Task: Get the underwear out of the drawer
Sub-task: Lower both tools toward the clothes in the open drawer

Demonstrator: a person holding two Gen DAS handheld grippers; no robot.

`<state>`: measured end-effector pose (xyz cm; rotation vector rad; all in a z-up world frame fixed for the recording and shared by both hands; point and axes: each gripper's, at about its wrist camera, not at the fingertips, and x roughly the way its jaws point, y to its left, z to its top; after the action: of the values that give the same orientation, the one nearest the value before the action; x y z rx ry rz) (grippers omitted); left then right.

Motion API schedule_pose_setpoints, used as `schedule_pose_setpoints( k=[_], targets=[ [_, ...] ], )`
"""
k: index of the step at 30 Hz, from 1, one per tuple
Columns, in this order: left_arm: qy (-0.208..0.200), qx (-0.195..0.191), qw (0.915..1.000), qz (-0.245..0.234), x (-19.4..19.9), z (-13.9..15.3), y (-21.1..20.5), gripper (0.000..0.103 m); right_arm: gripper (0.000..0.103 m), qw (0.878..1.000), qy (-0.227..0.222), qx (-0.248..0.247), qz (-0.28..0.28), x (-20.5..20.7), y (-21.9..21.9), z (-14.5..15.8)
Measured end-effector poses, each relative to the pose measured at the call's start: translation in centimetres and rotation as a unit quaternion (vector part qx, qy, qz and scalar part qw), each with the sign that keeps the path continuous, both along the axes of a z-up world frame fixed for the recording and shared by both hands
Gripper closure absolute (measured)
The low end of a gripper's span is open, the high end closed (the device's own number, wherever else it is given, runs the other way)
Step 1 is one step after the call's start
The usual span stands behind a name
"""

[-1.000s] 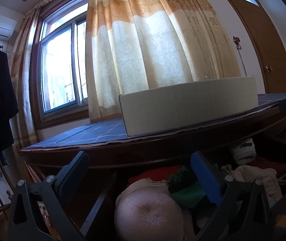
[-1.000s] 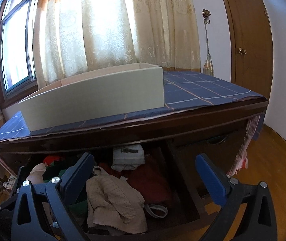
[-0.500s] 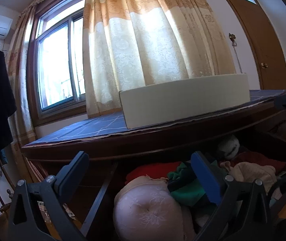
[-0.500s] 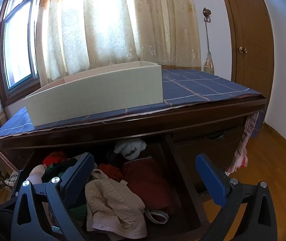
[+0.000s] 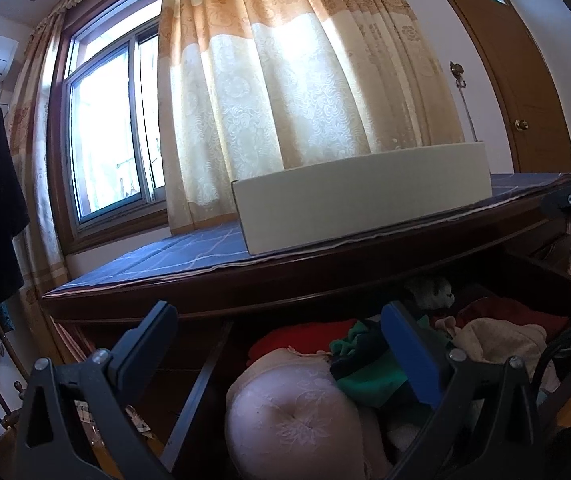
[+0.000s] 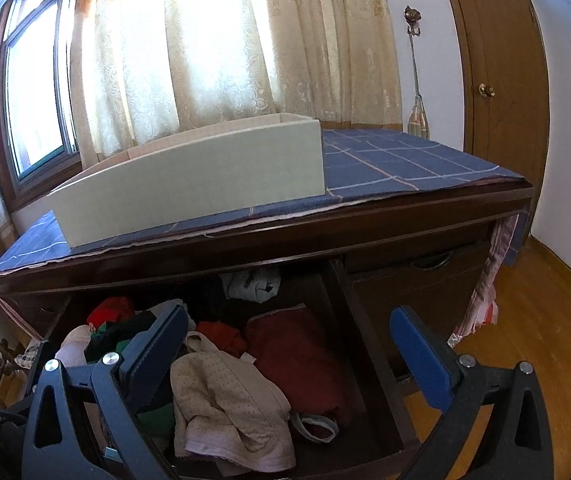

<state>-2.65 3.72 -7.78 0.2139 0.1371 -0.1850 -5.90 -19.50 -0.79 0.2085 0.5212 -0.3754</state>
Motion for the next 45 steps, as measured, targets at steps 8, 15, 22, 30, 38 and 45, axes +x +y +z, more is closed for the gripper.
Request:
schedule_pose_setpoints(
  k=[8, 15, 22, 30, 38, 45],
  targets=[
    [0.002, 0.001, 1.0000, 0.003, 0.3, -0.1, 0.0, 0.000, 0.001, 1.000, 0.011, 0.023, 0.001, 0.3, -0.8, -0.8],
    [0.002, 0.002, 1.0000, 0.002, 0.4, -0.1, 0.0, 0.000, 0.001, 0.999, 0.027, 0.042, 0.007, 0.7, -1.5, -1.5],
    [0.011, -0.005, 0.9999, 0.000, 0.6, 0.1, 0.2, 0.000, 0.001, 0.999, 0.023, 0.042, 0.009, 0.3, -2.0, -1.5],
    [0.042, -0.026, 0.9987, 0.012, 1.3, 1.9, 1.1, 0.000, 0.001, 0.999, 0.023, 0.044, 0.011, 0.1, -2.2, -1.3],
    [0.096, -0.069, 0.9925, 0.029, 2.3, 5.1, 1.8, 0.000, 0.001, 0.999, 0.021, 0.032, 0.029, 0.2, -1.5, -0.9],
    [0.111, -0.076, 0.9907, 0.018, 2.5, 7.5, 1.0, 0.000, 0.001, 0.999, 0.018, 0.022, 0.038, 0.2, -1.3, -0.7]
  ],
)
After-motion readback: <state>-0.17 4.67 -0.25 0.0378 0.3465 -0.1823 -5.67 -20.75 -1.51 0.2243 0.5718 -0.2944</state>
